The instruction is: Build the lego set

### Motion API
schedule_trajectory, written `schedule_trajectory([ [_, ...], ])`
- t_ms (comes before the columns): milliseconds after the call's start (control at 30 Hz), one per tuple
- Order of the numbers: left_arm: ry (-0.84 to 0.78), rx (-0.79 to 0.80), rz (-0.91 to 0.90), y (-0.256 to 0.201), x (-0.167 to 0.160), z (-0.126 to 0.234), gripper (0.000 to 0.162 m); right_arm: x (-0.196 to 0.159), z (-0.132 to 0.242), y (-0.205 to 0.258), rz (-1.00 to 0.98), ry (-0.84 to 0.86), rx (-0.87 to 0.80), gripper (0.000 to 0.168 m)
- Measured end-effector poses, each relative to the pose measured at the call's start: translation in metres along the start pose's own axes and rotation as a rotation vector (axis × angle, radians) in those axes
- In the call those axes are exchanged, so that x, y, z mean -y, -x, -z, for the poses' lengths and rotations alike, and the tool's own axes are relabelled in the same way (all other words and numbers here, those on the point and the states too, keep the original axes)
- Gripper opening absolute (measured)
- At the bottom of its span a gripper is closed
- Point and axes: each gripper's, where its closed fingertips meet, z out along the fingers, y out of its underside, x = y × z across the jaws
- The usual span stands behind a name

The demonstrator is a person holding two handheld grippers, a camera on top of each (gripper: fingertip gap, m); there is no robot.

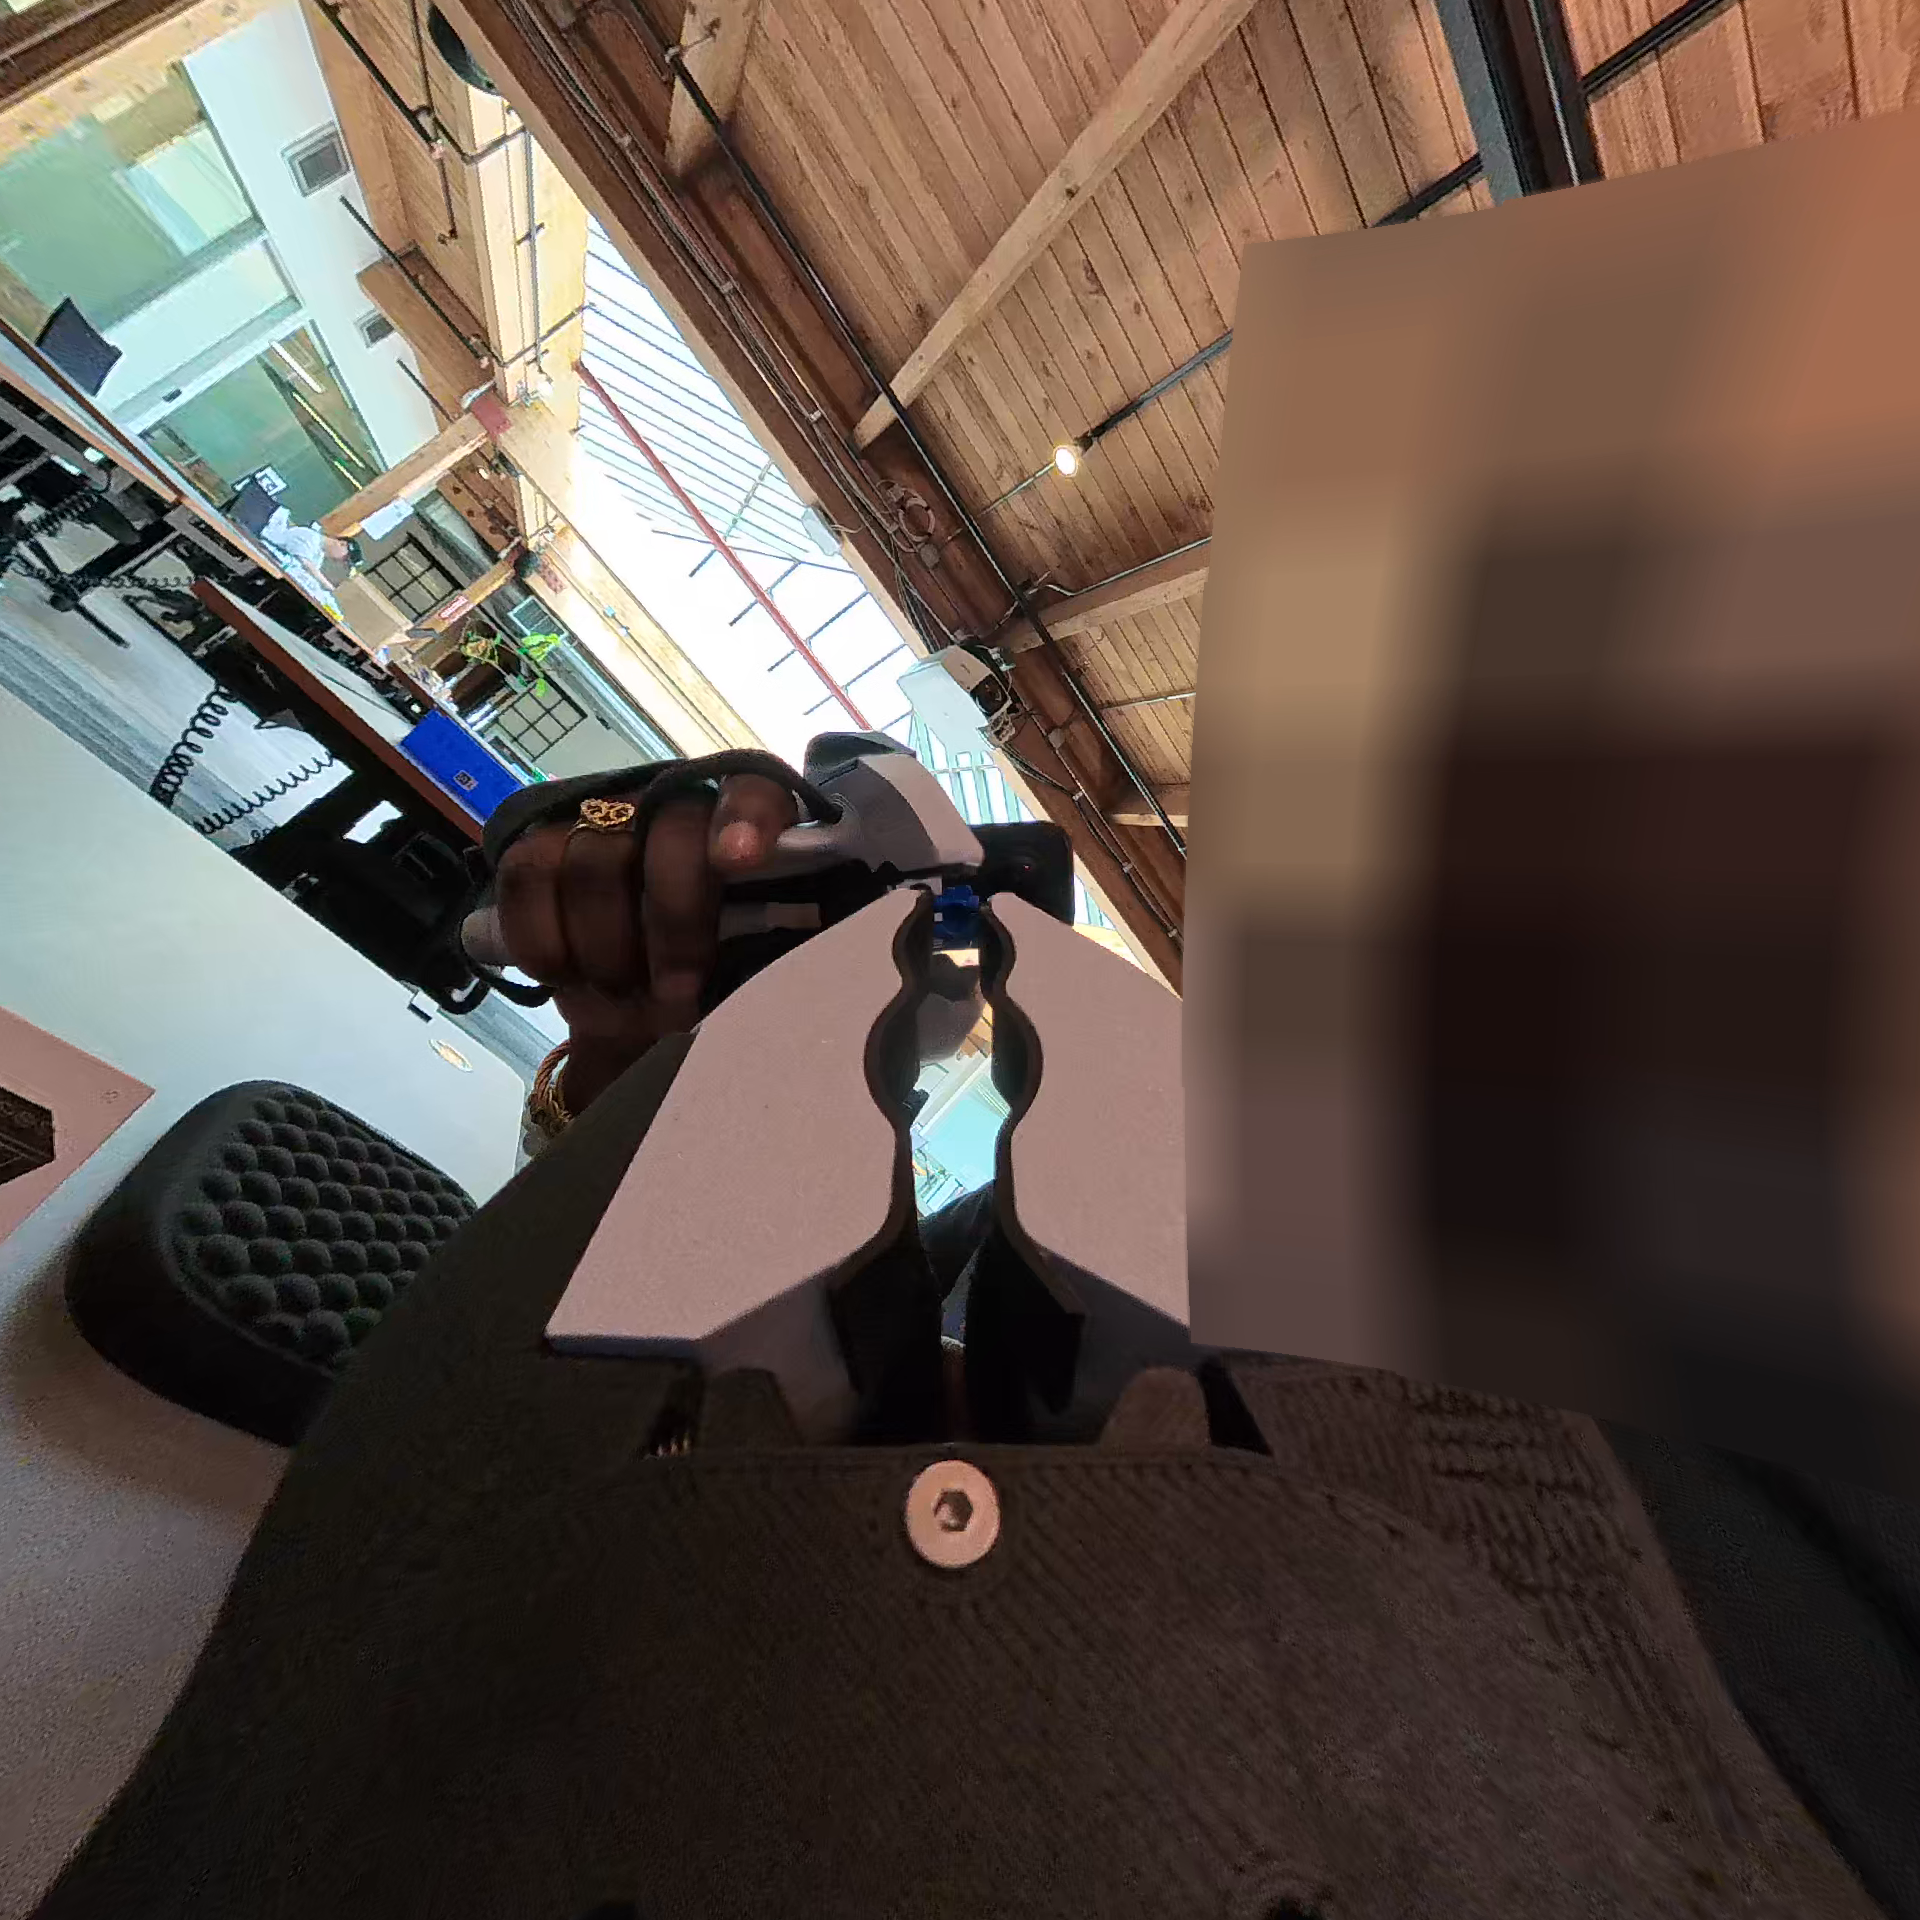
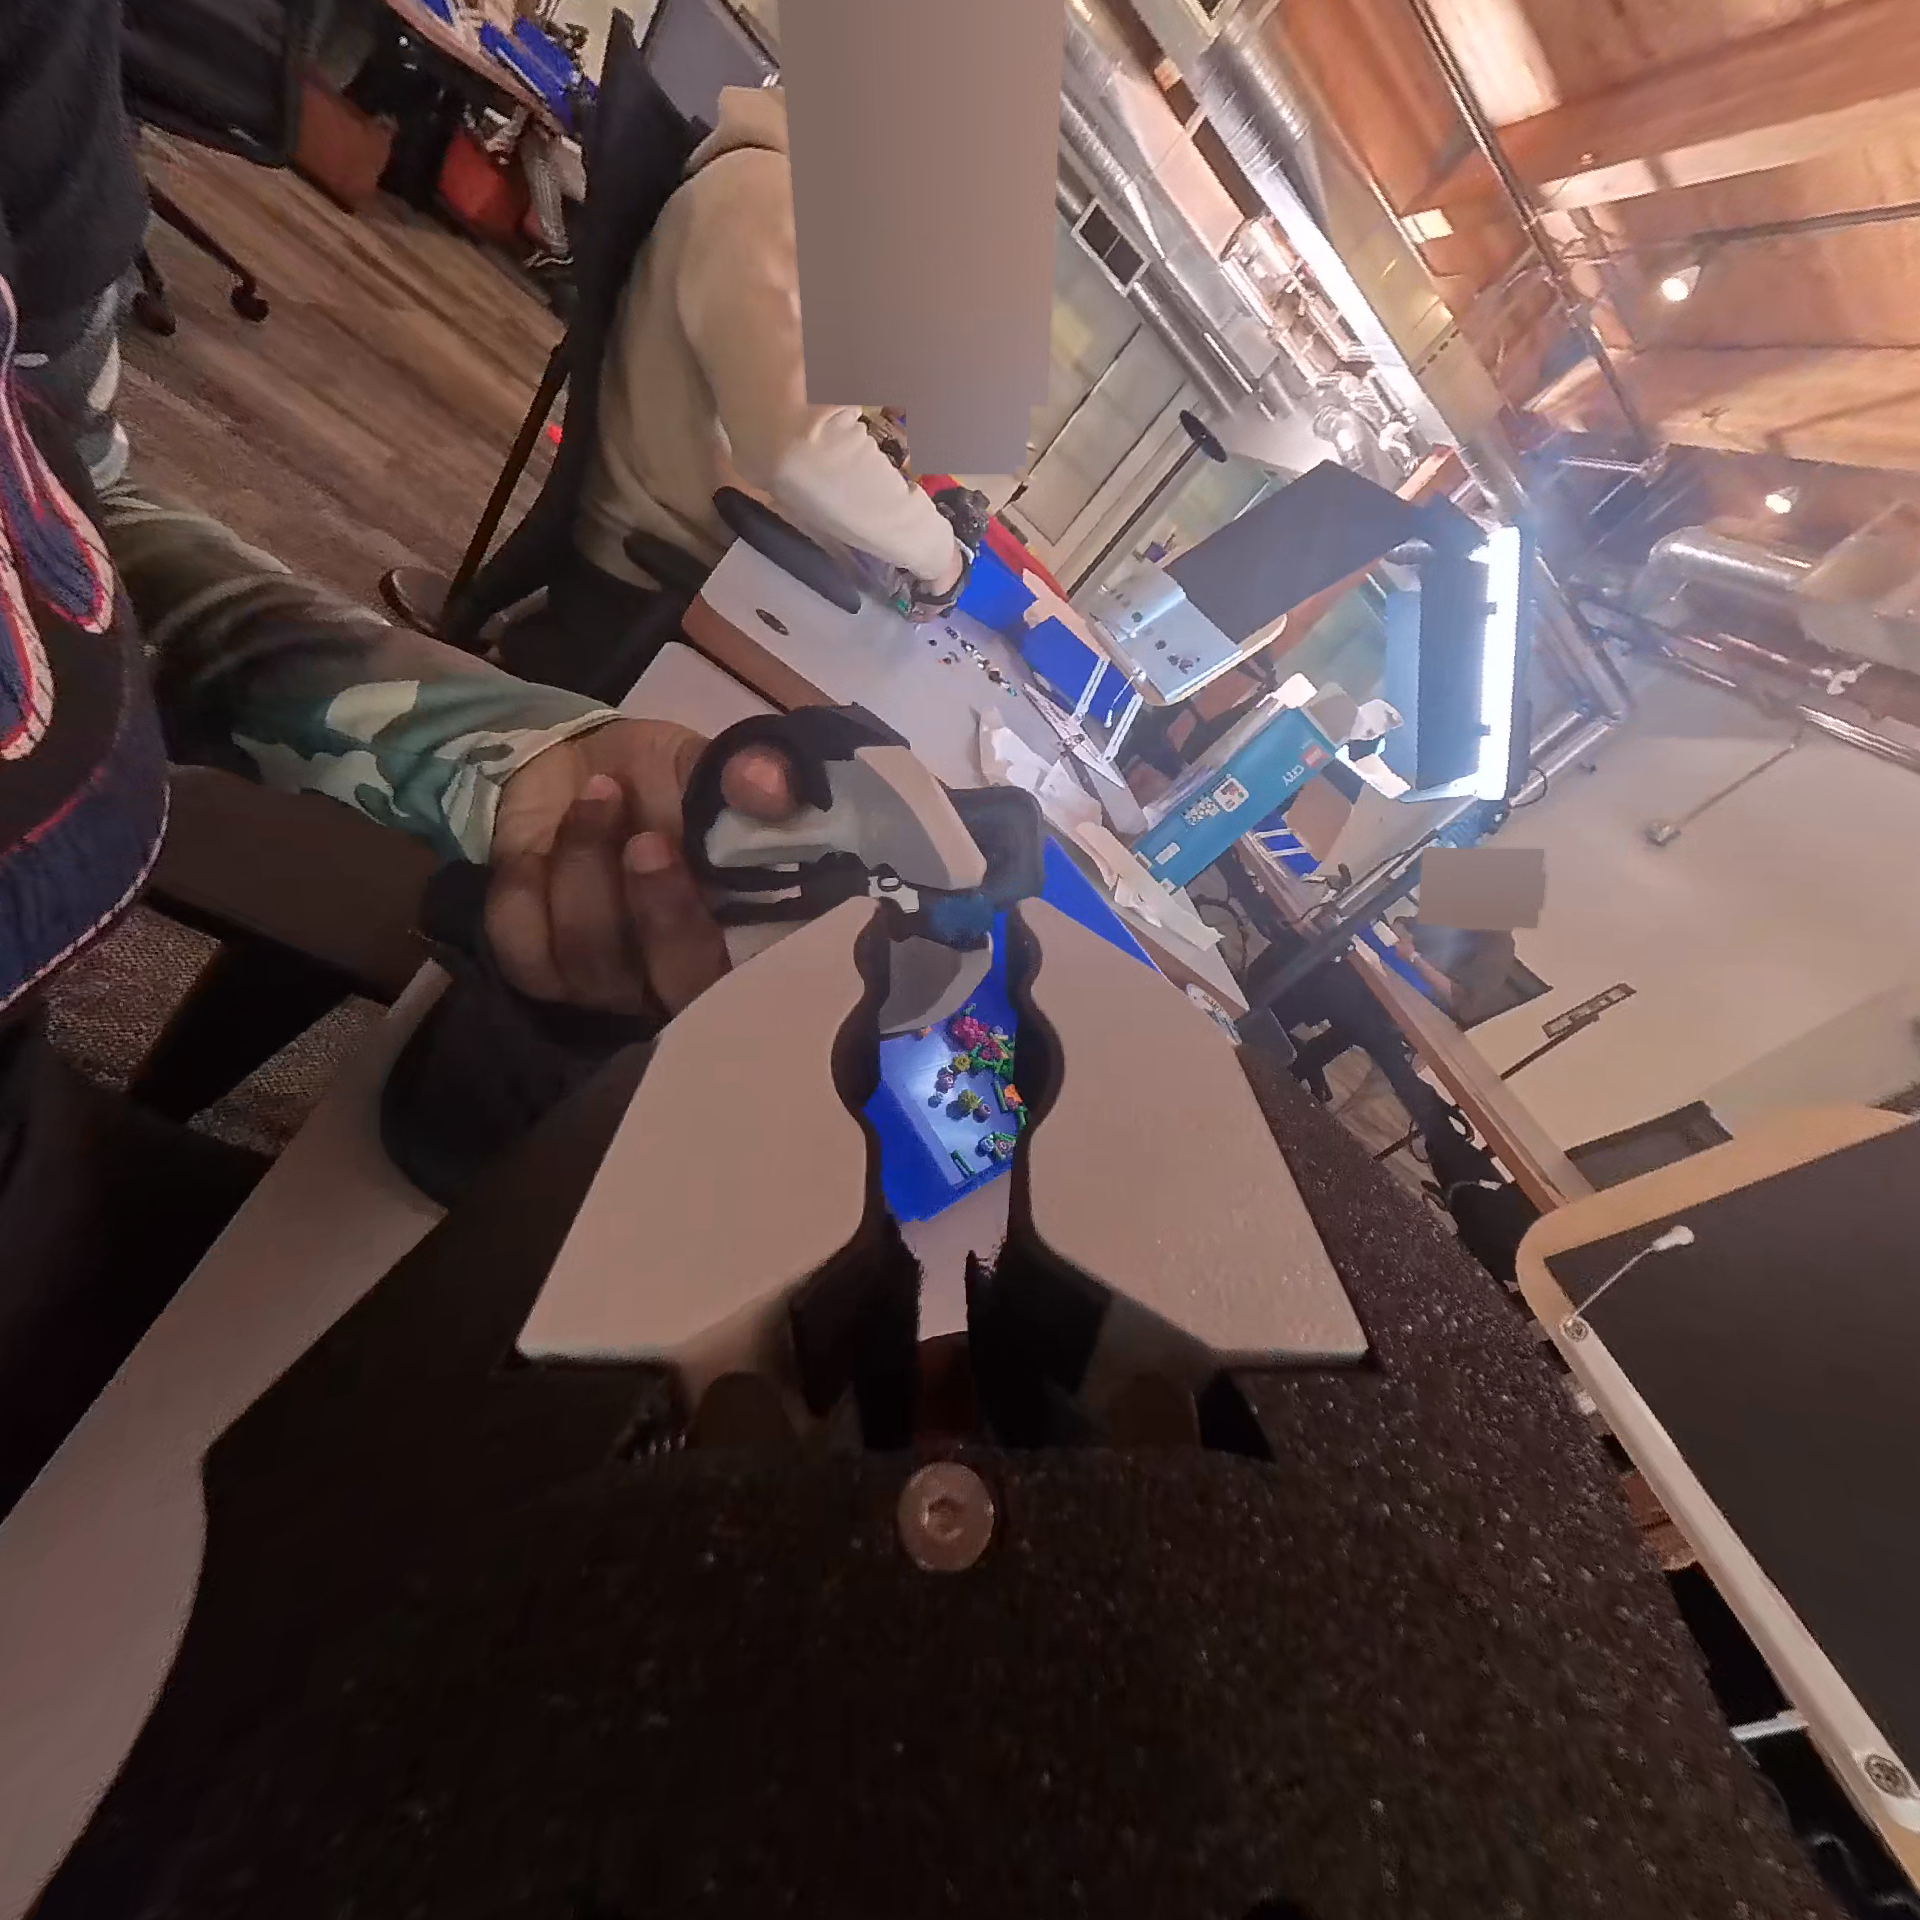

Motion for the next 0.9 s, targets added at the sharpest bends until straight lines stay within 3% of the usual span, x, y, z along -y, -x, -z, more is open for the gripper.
schedule_trajectory([
  [100, 0.005, 0.006, -0.010, 0.001, -0.002, 0.000, 0.008, -0.001, 0.001, -0.001, 0.008, 0.006, -0.025, 0.012],
  [233, 0.031, 0.026, -0.027, 0.005, -0.005, -0.002, 0.008, -0.004, 0.004, 0.000, 0.012, 0.026, -0.012, 0.012],
  [333, 0.119, 0.109, -0.173, 0.007, -0.008, 0.000, 0.017, -0.009, 0.012, 0.003, -0.011, 0.083, 0.008, 0.011],
  [433, 0.270, 0.407, -0.513, 0.022, 0.002, 0.022, 0.027, -0.051, 0.028, 0.028, -0.178, 0.326, 0.144, 0.011],
  [567, 0.468, 1.070, -1.074, 0.048, 0.047, 0.099, 0.029, -0.136, 0.059, 0.084, -0.415, 0.824, 0.283, 0.012],
  [633, 0.586, 1.204, -1.138, 0.049, 0.046, 0.122, 0.029, -0.155, 0.066, 0.105, -0.479, 0.931, 0.323, 0.012],
  [767, 0.664, 1.140, -1.027, 0.053, 0.021, 0.125, 0.031, -0.167, 0.060, 0.115, -0.557, 0.961, 0.332, 0.011],
  [900, 0.653, 1.136, -1.018, 0.053, 0.025, 0.127, 0.031, -0.175, 0.054, 0.115, -0.562, 1.001, 0.335, 0.011],
])
